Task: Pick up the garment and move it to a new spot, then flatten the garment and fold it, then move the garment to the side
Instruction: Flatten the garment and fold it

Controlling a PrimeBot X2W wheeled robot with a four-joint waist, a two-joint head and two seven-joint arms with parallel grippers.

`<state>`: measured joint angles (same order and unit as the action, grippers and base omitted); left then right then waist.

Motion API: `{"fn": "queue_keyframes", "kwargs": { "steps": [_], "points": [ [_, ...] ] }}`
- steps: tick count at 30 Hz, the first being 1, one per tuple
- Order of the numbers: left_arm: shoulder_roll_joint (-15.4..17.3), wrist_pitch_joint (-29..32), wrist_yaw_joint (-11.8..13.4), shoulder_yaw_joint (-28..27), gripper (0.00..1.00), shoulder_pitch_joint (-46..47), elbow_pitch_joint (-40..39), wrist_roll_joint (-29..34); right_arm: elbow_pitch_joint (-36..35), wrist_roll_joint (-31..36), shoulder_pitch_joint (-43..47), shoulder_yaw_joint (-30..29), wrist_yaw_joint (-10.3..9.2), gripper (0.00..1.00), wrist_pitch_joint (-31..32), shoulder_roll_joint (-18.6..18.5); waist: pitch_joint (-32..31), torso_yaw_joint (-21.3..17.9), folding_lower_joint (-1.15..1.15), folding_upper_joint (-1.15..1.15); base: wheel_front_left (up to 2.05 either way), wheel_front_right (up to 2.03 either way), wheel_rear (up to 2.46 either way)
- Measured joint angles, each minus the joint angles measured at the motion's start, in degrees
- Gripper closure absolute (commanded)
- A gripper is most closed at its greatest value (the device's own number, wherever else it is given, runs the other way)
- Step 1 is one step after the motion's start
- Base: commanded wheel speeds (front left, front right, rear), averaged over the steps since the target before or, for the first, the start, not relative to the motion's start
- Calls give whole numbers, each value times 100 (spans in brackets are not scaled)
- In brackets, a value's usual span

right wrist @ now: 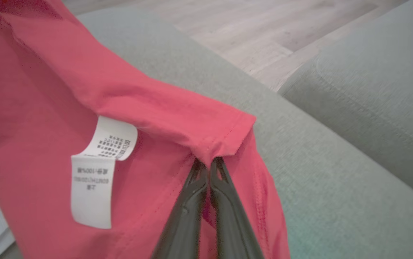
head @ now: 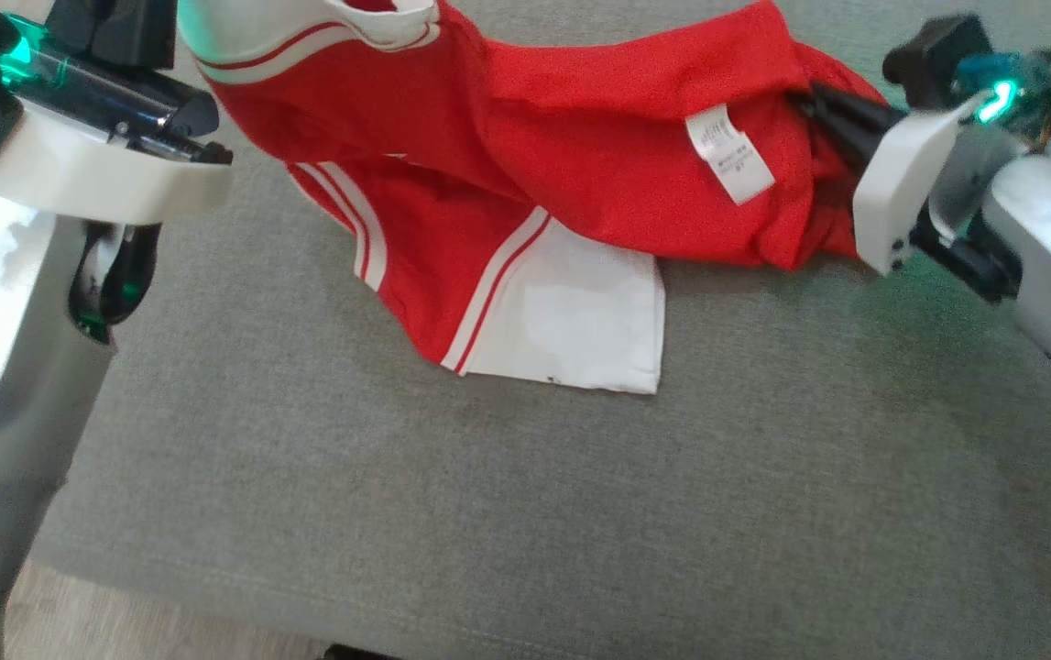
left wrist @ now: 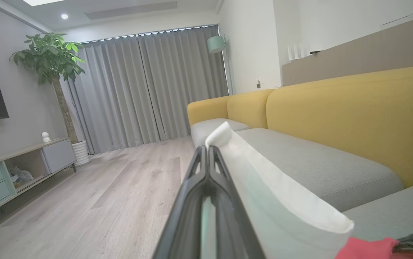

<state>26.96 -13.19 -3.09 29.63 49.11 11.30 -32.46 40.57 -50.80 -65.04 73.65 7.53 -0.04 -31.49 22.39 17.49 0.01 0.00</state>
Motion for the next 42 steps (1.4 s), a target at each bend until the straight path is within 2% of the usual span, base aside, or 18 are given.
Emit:
{"fn": "queue_keyframes", "kwargs": {
  "steps": [7, 13, 20, 23, 26, 29, 32, 36, 38, 42],
  "points": [
    [202, -53, -47, -168, 100, 123, 26, -1, 210, -73, -454, -10, 0, 100, -693, 52, -157, -340, 0, 0, 0, 0, 0],
    [332, -62, -55, -393, 100, 291, -109, -115, 328, -167, -907, -143, 0, 100, -1109, -151, -329, -669, 0, 0, 0, 0, 0],
    [377, -145, -223, -580, 100, 422, -575, -328, 258, -109, -1356, -568, 0, 100, -1391, -838, -599, -1171, -1, 0, 0, 0, 0],
    [437, -153, -280, -550, 100, 269, -786, -401, -151, -102, -1161, -577, 0, 100, -1417, -1168, -671, -1367, -1, 0, 0, 0, 0],
    [623, -154, -297, -449, 100, -323, -980, -420, -564, -58, -573, -690, 0, 100, -1423, -1456, -692, -1545, -1, 0, 0, 0, 0],
    [702, -153, -282, -379, 100, -1177, -1056, -426, -926, -58, 337, -985, 0, 100, -1433, -1610, -713, -1685, -1, 0, 0, 0, 0],
    [772, -152, -240, -434, 100, -1645, -1256, -426, -1240, 159, 1021, -1770, 0, 100, -1433, -1657, -796, -1762, 0, 0, 0, 0, 0],
    [1042, -153, -241, -716, 100, -1530, -1708, -318, -1795, 701, 1241, -2794, 0, 100, -1435, -1785, -1035, -1844, -1, 0, 0, 0, 0],
    [1155, -103, -241, -768, 100, -1346, -1915, -314, -2074, 918, 1280, -3140, 0, 100, -1419, -1834, -1201, -1883, -1, 0, 0, 0, 0],
    [1307, 214, -245, -867, 100, -851, -2220, -286, -2648, 1299, 1300, -3700, 0, 100, -977, -1939, -1536, -1959, -2, 0, 0, 0, 0]
  ]
}}
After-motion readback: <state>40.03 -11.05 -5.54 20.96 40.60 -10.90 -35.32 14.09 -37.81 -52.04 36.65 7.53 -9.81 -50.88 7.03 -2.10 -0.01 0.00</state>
